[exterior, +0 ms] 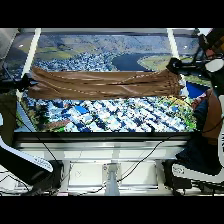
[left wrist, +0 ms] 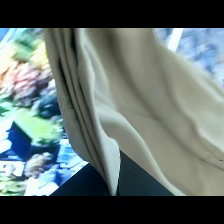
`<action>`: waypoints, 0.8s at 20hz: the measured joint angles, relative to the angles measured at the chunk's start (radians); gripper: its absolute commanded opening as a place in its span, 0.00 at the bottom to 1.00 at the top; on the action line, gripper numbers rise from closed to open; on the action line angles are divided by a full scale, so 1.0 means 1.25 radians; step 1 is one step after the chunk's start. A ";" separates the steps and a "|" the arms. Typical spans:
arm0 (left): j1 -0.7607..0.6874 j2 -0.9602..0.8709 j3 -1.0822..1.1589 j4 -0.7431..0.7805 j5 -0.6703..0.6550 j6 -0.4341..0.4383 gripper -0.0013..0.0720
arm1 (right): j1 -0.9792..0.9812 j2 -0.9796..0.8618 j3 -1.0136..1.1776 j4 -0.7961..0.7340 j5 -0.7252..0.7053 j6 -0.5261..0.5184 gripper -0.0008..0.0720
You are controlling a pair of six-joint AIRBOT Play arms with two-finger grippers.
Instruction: Fold the clothes and pants, and hang the long-sleeved shirts on hangers.
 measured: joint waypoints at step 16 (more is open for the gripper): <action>-0.114 0.239 0.001 0.000 0.000 0.012 0.04 | 0.472 -0.389 0.300 0.004 -0.190 0.165 0.05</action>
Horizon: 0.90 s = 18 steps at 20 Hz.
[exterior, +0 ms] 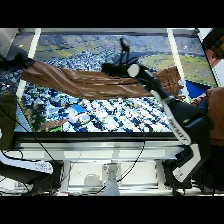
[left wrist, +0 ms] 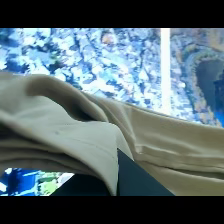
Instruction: Fold the clothes and pants, and hang the long-sleeved shirts on hangers.
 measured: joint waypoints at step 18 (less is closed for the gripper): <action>-0.250 0.121 0.000 0.000 0.027 0.000 0.04 | 0.176 -0.295 0.220 -0.002 0.001 0.275 0.05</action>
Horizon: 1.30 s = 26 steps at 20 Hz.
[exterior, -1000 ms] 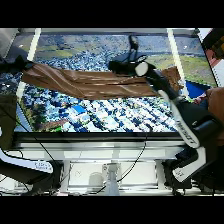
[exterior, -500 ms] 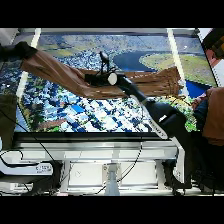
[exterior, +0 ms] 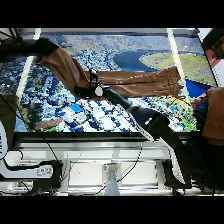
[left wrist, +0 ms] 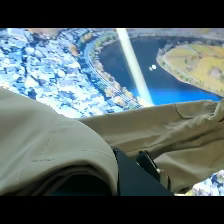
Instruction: Fold the clothes and pants, and hang the long-sleeved shirts on hangers.
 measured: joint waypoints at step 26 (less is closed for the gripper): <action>-0.496 -0.332 0.000 -0.007 0.316 -0.003 0.99 | -0.424 0.382 0.004 -0.165 0.370 -0.223 0.05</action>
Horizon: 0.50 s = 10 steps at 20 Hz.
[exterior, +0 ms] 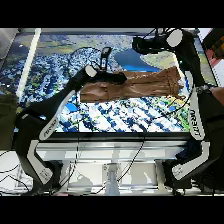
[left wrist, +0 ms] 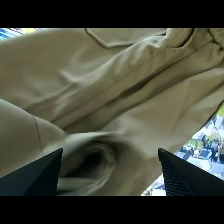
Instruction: Fold the clothes and pants, and hang the long-sleeved shirts on hangers.
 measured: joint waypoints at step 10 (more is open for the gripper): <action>0.051 0.039 0.000 -0.021 0.015 0.000 0.98 | -0.003 0.003 0.000 -0.009 0.042 -0.015 0.05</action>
